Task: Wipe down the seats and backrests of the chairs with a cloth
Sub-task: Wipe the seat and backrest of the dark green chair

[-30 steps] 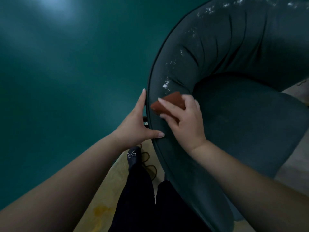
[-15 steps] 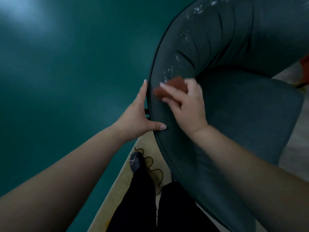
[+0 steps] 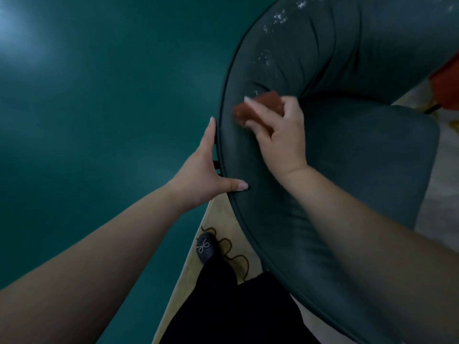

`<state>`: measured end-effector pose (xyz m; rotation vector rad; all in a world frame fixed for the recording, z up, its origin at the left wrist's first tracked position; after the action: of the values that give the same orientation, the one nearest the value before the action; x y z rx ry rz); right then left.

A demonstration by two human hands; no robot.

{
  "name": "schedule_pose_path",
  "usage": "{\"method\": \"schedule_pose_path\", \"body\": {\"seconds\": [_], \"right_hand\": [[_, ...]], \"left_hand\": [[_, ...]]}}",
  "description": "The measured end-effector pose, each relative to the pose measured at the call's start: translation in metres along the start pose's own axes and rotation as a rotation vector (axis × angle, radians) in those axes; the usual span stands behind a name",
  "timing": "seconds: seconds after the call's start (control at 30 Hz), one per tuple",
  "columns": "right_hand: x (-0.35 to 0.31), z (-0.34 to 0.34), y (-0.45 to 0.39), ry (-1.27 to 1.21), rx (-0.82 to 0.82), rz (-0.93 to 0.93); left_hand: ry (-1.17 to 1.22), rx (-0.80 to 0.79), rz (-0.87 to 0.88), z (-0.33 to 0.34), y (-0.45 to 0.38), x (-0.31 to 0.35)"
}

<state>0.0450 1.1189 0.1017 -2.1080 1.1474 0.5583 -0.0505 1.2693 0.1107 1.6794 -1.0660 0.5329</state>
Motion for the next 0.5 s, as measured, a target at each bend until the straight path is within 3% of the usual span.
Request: {"method": "schedule_pose_path", "body": {"seconds": [0.1, 0.27, 0.5], "right_hand": [[0.003, 0.0, -0.001, -0.071, 0.008, 0.053], [-0.014, -0.028, 0.076, -0.085, -0.162, -0.092], [-0.012, 0.0, -0.01, 0.002, -0.03, 0.05]], "left_hand": [[0.002, -0.005, 0.002, 0.0, -0.001, -0.001], [-0.004, -0.013, 0.001, 0.003, -0.002, -0.002], [0.03, -0.04, 0.007, 0.002, -0.005, -0.004]]}}
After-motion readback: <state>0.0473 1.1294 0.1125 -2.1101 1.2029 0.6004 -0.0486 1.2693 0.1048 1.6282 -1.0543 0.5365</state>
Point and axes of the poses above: each hand's wrist, its own y-axis away from the middle knuckle, its own z-axis out of the palm, x = y × z, the point moved 2 cm from there along -y, towards the middle knuckle, and after that the axes turned 8 degrees about -z, right-handed, at the moved point
